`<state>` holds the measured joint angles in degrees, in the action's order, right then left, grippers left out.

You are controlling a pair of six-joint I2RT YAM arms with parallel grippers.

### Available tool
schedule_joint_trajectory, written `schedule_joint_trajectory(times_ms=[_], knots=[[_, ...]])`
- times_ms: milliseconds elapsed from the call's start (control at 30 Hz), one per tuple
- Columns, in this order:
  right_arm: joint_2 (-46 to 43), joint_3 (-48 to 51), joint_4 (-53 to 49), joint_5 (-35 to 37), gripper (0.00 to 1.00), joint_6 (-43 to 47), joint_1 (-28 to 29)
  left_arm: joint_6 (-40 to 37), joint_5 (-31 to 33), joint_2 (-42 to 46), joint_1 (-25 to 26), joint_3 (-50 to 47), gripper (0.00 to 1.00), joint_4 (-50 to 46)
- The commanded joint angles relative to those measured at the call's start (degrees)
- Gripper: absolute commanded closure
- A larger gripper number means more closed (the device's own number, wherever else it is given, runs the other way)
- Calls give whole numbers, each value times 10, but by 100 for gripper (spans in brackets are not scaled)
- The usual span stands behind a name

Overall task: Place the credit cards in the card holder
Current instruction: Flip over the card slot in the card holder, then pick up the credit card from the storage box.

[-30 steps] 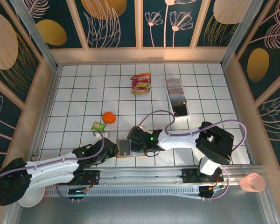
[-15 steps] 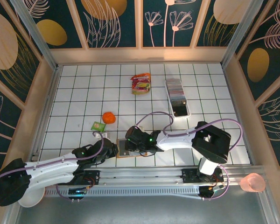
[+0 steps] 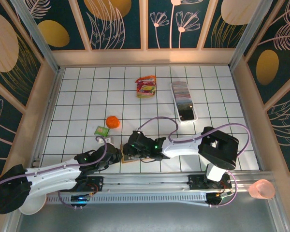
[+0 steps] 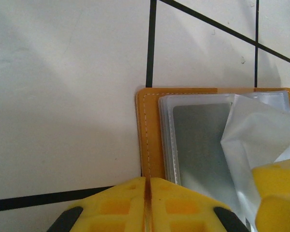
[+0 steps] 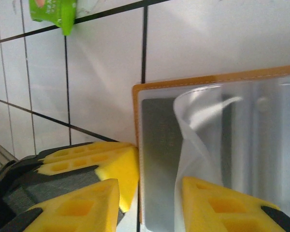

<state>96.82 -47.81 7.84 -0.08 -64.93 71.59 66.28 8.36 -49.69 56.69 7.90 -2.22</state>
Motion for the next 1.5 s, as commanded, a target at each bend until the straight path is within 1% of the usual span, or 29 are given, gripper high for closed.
schedule_joint_trajectory(times_ms=[0,267,400,533,633,667,733,767,833,900,933,967,1000,1033,1100,1167,1200,1233,1300,1333,1400,1433,1467], knots=[[-1,-10,61,1,62,-4,11,9,-7,-1,1,-13,91,-16],[-61,-36,52,54,61,49,28,7,-3,0,1,-11,91,-19],[-78,-47,-10,78,60,56,28,6,0,3,0,-10,91,-23],[-93,-43,-30,90,60,58,28,5,2,7,0,-8,90,-30],[-120,-39,-44,119,61,89,28,4,5,14,0,-6,90,-37],[-133,-41,-57,134,61,113,27,4,5,16,0,-6,90,-37],[-161,-53,-95,176,60,182,24,4,6,21,0,-4,90,-41],[-178,-57,-106,194,60,239,23,3,7,24,1,-4,90,-43],[-208,-64,-111,220,58,384,20,-1,8,31,0,-1,89,-49],[-240,-59,-111,232,57,568,17,-9,12,41,0,3,85,-56],[-252,-54,-112,241,56,644,16,-12,15,46,0,5,83,-60],[-263,-54,-120,247,52,742,13,-16,19,52,0,9,82,-66],[-272,-57,-135,251,43,825,4,-18,25,59,0,13,79,-73],[-279,-61,-153,239,39,886,-14,-21,31,64,0,16,75,-78],[-289,-92,-232,161,38,1013,-78,-29,43,72,0,25,66,-91],[-298,-115,-290,88,38,1115,-159,-33,53,76,1,32,63,-101],[-304,-118,-303,61,38,1176,-197,-34,56,77,0,35,62,-104],[-308,-116,-306,47,38,1222,-234,-36,59,77,1,36,61,-104],[-308,-102,-279,32,36,1310,-323,-37,61,76,1,35,59,-100],[-298,-102,-275,26,36,1336,-363,-39,61,76,1,36,59,-97],[-262,-120,-308,13,37,1401,-443,-43,59,76,0,37,56,-91],[-246,-125,-314,13,37,1421,-475,-45,59,76,1,38,54,-90],[-228,-130,-322,-2,38,1446,-507,-48,57,76,0,38,52,-90]])
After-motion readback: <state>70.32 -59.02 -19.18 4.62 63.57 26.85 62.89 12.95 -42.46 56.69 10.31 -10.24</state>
